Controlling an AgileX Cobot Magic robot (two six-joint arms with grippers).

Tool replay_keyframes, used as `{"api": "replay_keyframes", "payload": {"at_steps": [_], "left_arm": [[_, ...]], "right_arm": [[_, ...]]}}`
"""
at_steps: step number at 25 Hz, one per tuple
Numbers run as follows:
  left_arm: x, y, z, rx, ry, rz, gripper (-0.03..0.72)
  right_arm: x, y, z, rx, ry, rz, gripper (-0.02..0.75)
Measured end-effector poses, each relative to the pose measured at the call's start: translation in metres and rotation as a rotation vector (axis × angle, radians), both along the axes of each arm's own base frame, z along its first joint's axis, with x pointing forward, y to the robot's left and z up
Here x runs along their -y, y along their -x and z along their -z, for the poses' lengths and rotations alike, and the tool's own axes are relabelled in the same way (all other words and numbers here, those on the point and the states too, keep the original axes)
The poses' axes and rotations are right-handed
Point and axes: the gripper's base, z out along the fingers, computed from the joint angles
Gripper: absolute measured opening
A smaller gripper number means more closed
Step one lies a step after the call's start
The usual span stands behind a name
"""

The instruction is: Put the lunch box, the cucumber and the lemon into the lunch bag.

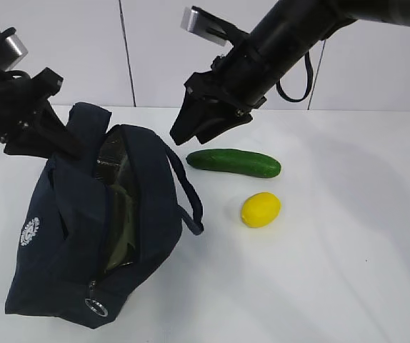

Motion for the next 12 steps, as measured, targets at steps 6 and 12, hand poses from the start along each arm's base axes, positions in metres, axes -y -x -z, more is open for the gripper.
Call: {"api": "replay_keyframes", "payload": {"at_steps": [6,12], "left_arm": [[0.0,0.0,0.0,0.007,-0.002,0.008,0.005],[0.0,0.0,0.0,0.02,-0.005,0.023,0.005]], "right_arm": [[0.013,0.0,-0.004,0.01,0.148,0.082,0.454],[0.027,-0.005,0.003,-0.057,0.304,0.292,0.454]]}}
